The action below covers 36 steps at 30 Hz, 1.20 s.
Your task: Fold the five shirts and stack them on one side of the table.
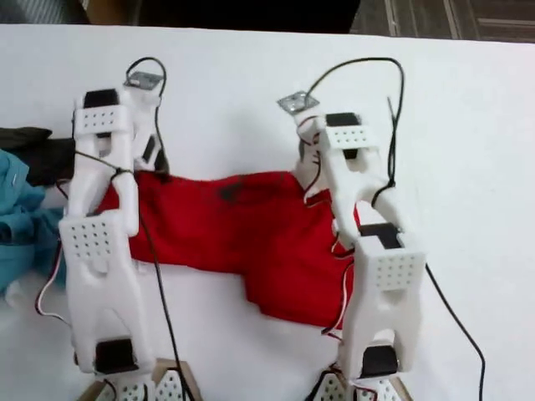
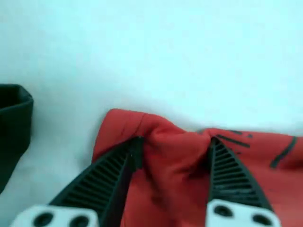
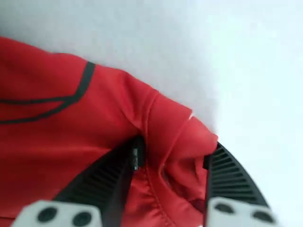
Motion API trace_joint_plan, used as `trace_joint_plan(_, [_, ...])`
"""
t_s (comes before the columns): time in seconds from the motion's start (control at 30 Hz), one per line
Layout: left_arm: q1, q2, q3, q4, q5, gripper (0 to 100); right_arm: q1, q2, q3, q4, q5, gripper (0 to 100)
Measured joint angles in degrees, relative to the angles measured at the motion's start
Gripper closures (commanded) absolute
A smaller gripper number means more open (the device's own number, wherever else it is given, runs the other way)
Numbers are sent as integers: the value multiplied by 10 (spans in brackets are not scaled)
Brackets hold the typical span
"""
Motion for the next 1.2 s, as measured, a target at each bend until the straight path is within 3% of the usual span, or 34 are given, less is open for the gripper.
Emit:
trace_joint_plan(0.23, [-10,7,-3,-22,0,762,15,1,-13,4,25,779])
trace_joint_plan(0.47, [-17,18,-105,-25,0,762,32,17,-70,4,26,779])
trace_joint_plan(0.73, [-30,18,-315,107,0,762,28,-1,-160,94,32,776])
trace_joint_plan(0.83, [-31,17,-331,119,-3,762,0,-46,-169,125,33,776])
trace_joint_plan(0.97, [-36,-30,-241,120,-21,762,-42,-105,-170,177,34,776])
trace_joint_plan(1.2, [-22,-271,82,106,-70,762,-62,-231,-47,181,34,776])
